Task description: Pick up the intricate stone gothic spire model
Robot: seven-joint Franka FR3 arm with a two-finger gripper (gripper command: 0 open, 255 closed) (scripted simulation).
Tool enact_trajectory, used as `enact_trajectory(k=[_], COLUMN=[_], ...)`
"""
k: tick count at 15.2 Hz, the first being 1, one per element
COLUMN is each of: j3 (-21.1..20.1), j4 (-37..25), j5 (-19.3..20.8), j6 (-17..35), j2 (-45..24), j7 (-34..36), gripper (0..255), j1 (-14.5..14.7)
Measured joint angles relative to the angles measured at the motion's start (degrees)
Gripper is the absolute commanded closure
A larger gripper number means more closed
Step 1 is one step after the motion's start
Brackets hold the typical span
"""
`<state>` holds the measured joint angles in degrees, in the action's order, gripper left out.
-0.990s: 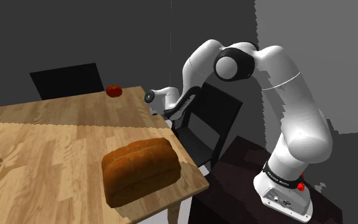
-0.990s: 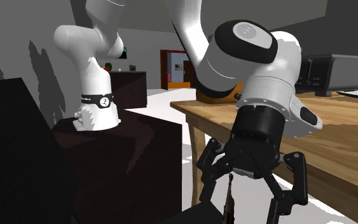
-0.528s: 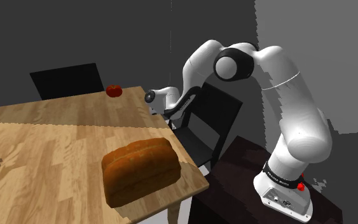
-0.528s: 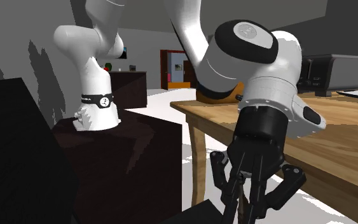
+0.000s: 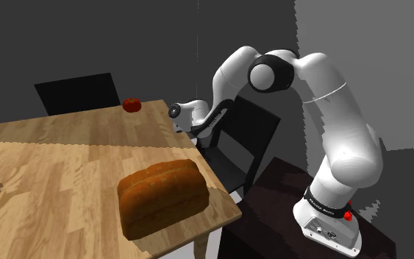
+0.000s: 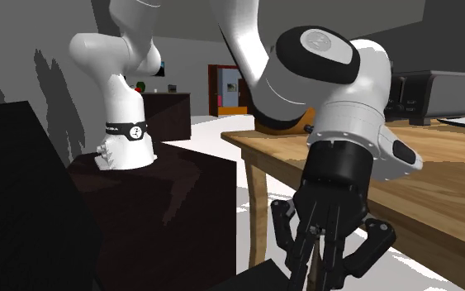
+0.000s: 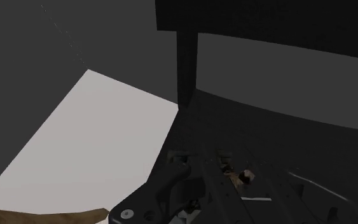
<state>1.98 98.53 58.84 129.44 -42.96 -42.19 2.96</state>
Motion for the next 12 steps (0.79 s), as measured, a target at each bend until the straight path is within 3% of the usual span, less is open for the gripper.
enact_trajectory(k=[2,12], j3=[-0.25,-2.2], j4=[1.64,4.54], j5=[0.44,-1.7], j6=[1.6,-0.3], j2=[0.93,3.29], j7=[0.05,-4.0], gripper=[255,255], j1=[-0.33,-0.81])
